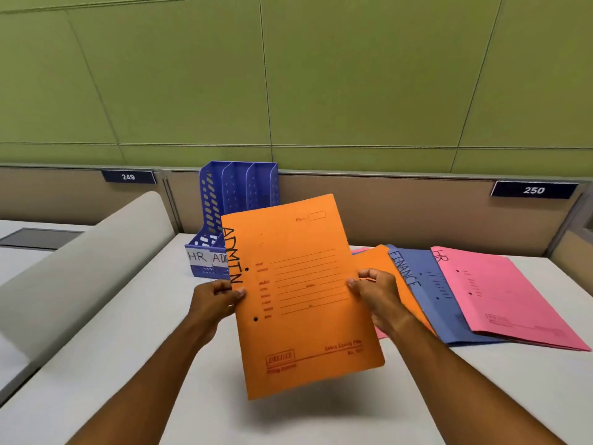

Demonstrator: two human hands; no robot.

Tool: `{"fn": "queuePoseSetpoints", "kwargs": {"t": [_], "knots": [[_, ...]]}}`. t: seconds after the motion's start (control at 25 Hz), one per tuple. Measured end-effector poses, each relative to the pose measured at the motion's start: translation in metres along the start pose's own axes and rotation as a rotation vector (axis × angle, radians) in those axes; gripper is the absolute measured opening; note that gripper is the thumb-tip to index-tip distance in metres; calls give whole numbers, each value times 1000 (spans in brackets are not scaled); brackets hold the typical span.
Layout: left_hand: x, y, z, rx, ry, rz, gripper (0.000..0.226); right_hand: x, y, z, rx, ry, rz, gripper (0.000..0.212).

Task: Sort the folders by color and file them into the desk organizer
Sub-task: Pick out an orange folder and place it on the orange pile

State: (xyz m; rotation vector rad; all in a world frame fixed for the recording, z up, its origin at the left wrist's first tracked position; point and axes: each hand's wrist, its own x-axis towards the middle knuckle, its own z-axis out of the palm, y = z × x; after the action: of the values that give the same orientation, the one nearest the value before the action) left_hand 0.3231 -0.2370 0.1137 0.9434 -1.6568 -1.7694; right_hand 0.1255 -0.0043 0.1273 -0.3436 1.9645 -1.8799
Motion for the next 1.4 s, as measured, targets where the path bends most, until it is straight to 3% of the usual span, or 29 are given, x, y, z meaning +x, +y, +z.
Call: {"fn": "queuePoseSetpoints", "kwargs": {"t": [0.28,0.56,0.84,1.4], "knots": [[2,-22,-138,210,-3,-101,12,-33,44,102,-17,-178,181,6],[-2,-60,-210,253,94,-188,10,-58,77,166,-80,-227,289,10],[9,-75,-200,309,-9,-252,16,-59,82,156,-211,-179,423,7],[-4,-117,-129,449,-219,-380,6,-78,111,76,-400,-12,661,8]]}}
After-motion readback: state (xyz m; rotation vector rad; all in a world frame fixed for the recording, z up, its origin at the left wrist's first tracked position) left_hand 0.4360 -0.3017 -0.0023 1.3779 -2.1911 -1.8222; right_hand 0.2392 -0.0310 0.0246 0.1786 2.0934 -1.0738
